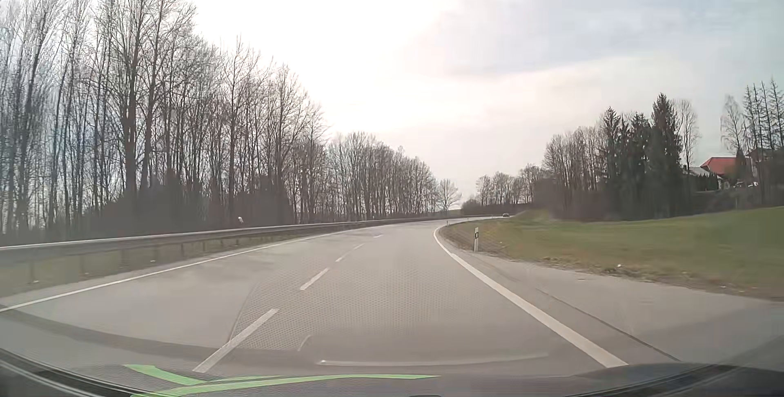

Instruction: Follow the waypoints while adhering to traffic rules and regulations

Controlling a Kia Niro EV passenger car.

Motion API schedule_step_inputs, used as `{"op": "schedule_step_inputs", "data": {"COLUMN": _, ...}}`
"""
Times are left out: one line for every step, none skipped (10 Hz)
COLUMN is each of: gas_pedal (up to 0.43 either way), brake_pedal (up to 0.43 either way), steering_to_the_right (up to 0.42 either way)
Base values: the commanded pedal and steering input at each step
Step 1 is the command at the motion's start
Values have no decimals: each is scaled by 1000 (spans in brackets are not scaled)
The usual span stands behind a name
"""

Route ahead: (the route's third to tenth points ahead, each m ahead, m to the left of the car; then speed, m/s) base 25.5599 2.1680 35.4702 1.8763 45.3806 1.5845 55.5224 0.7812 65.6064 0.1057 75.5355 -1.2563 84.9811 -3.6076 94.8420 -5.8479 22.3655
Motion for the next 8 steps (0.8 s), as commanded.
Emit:
{"op": "schedule_step_inputs", "data": {"gas_pedal": 150, "brake_pedal": 0, "steering_to_the_right": 13}}
{"op": "schedule_step_inputs", "data": {"gas_pedal": 150, "brake_pedal": 0, "steering_to_the_right": 13}}
{"op": "schedule_step_inputs", "data": {"gas_pedal": 150, "brake_pedal": 0, "steering_to_the_right": 13}}
{"op": "schedule_step_inputs", "data": {"gas_pedal": 150, "brake_pedal": 0, "steering_to_the_right": 13}}
{"op": "schedule_step_inputs", "data": {"gas_pedal": 150, "brake_pedal": 0, "steering_to_the_right": 13}}
{"op": "schedule_step_inputs", "data": {"gas_pedal": 150, "brake_pedal": 0, "steering_to_the_right": 13}}
{"op": "schedule_step_inputs", "data": {"gas_pedal": 150, "brake_pedal": 0, "steering_to_the_right": 13}}
{"op": "schedule_step_inputs", "data": {"gas_pedal": 150, "brake_pedal": 0, "steering_to_the_right": 13}}
